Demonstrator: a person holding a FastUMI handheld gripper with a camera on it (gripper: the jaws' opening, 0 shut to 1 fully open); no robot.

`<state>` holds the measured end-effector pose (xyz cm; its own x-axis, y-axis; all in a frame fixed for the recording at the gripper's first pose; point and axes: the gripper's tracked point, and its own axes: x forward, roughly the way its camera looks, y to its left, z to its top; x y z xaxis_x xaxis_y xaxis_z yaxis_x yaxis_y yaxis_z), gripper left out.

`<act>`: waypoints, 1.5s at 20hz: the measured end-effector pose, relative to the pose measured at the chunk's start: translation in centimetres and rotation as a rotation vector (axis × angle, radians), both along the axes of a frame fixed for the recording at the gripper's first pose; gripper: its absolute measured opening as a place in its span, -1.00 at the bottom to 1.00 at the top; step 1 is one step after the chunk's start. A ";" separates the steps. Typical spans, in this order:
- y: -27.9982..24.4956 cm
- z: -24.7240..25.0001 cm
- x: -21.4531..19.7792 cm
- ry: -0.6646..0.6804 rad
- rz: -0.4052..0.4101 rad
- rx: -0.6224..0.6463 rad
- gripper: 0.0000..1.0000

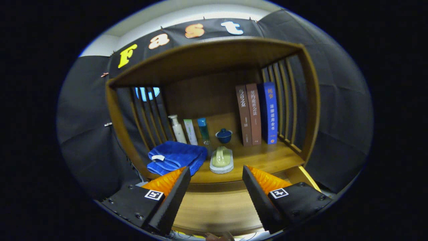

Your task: Pull open the drawer, take out the items inside it, and place them on the countertop above the cabinet.

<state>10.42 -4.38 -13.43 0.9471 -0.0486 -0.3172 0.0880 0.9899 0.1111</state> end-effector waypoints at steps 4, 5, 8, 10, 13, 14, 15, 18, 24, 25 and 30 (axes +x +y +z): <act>0.4 -0.5 -7.6 -0.124 -0.026 -0.026 0.98; 0.4 -1.6 -9.0 -0.126 -0.036 -0.034 0.97; 1.1 -6.0 -12.2 -0.077 -0.034 -0.025 0.98; 1.3 -8.9 -13.6 -0.063 -0.037 -0.022 0.98; 1.3 -13.1 -14.6 0.018 -0.044 -0.037 0.97; 1.6 -13.8 -14.9 0.035 -0.039 -0.032 0.98; 1.4 -14.6 -14.3 0.034 -0.037 -0.027 0.98; 1.1 -16.1 -13.6 0.054 -0.041 -0.041 0.98; 1.1 -17.0 -12.4 0.079 -0.034 -0.040 0.98; 1.1 -17.0 -12.3 0.075 -0.035 -0.046 0.98; 0.6 -17.1 -9.4 0.078 -0.028 -0.042 0.97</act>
<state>1.04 -3.76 -30.51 0.9175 -0.0899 -0.3875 0.1228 0.9906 0.0609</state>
